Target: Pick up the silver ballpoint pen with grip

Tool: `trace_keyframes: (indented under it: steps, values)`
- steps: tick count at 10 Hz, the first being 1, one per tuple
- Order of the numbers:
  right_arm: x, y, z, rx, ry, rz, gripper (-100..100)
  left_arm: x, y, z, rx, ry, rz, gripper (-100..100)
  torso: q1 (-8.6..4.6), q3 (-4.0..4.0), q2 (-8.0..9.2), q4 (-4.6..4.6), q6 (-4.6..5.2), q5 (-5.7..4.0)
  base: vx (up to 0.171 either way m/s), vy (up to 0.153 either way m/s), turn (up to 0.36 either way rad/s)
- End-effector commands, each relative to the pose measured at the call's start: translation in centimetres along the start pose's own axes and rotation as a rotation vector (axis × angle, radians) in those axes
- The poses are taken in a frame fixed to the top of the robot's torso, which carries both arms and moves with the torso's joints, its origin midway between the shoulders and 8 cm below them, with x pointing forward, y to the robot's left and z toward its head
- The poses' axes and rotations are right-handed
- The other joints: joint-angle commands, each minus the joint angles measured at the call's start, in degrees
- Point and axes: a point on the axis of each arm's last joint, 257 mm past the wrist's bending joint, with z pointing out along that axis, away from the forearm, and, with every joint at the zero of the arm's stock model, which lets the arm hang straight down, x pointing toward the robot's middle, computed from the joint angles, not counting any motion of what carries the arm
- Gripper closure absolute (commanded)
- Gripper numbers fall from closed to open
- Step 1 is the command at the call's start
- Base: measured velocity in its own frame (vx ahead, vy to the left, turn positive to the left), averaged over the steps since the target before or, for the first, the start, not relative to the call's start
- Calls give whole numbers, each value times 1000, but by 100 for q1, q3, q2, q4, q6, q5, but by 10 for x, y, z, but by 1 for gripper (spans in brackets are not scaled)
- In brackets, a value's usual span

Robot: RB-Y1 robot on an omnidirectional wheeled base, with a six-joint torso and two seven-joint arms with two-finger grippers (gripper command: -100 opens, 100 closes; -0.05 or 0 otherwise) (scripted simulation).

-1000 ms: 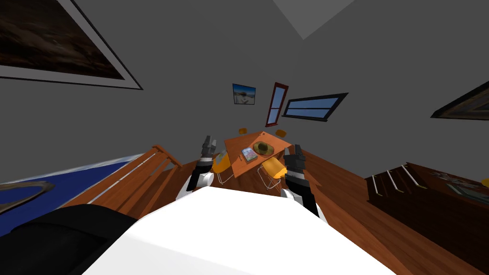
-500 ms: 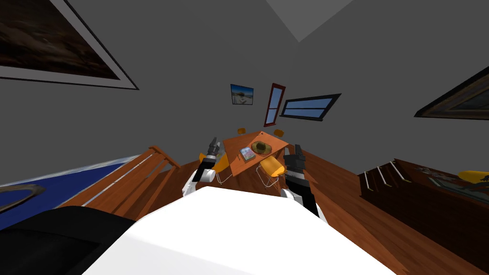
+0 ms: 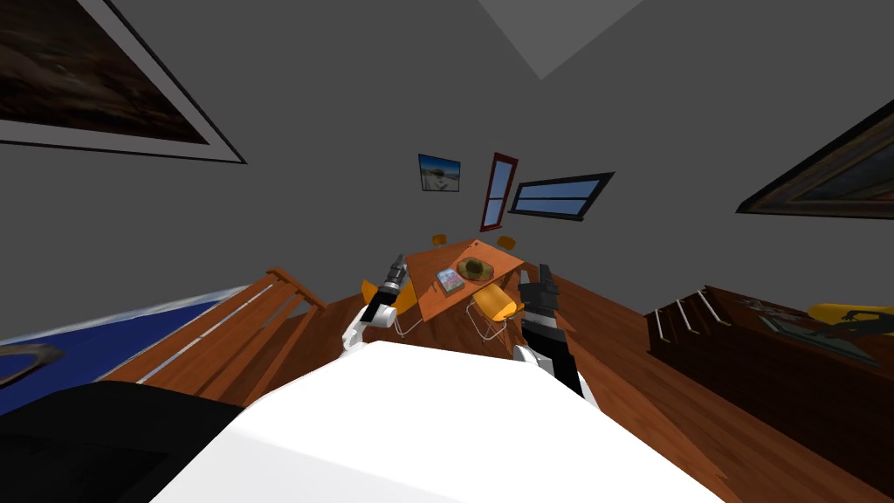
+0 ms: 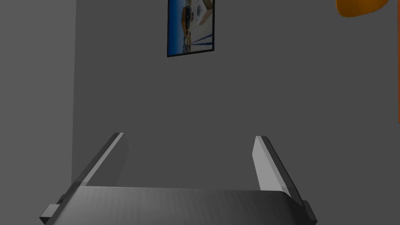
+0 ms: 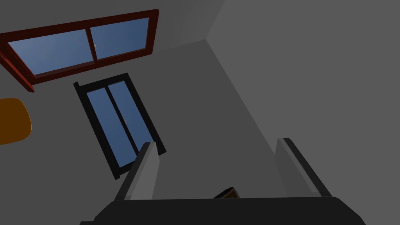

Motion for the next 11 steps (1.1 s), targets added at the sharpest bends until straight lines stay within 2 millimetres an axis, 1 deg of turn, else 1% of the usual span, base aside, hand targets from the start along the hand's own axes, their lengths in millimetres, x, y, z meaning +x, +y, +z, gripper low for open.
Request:
trace_keyframes:
  steps: [1, 2, 3, 4, 5, 6, 7, 8, 9, 10, 11]
  values:
    - [0, 0, 0, 0, 0, 0, 0, 0, 10, 5, -31, 7, 0, -100, 0, 0, 0, 0, 0, 0, -11, -17, -22]
    - [0, 0, 0, 0, 0, 0, 0, 2, 29, 11, -80, 22, 3, -100, 2, 0, -1, 0, -2, 0, -10, -26, -44]
    - [0, 0, 0, 0, 0, 0, 0, 4, 43, 18, -114, 35, 6, -100, -1, -1, -2, 0, 0, 0, -17, -40, -74]
    - [0, 0, 0, 0, 0, 0, 0, 4, 51, 16, -137, 36, 7, -100, -5, 0, -1, 0, 0, -1, -16, -28, -31]
    - [0, 0, 0, 0, 0, 0, 0, 6, 68, 21, -184, 49, 13, -100, -3, 1, 1, 0, -2, -1, -11, -24, -61]
    - [0, 0, 0, 0, 0, 0, 0, 6, 72, 20, -192, 49, 14, -100, -1, 0, 0, 0, -1, 0, -7, -17, -35]
    - [0, 0, 0, 0, 0, 0, 0, 6, 92, 23, -245, 61, 23, -100, 1, -1, -1, 0, -2, 0, -6, -25, -75]
    - [0, 0, 0, 0, 0, 0, 0, 6, 93, 23, -248, 61, 23, -100, -1, -2, -4, -1, 0, 0, -4, -21, -34]
    - [0, 0, 0, 0, 0, 0, 0, 6, 115, 25, -307, 73, 35, -100, 1, -1, -2, 0, -3, -1, -7, -25, -73]
    - [0, 0, 0, 0, 0, 0, 0, 6, 124, 30, -334, 84, 48, -100, -1, -1, -2, -1, 0, 0, -5, -36, -142]
    - [0, 0, 0, 0, 0, 0, 0, 6, 136, 25, -367, 84, 49, -100, -5, -2, -4, -1, 0, -1, 0, -27, -49]
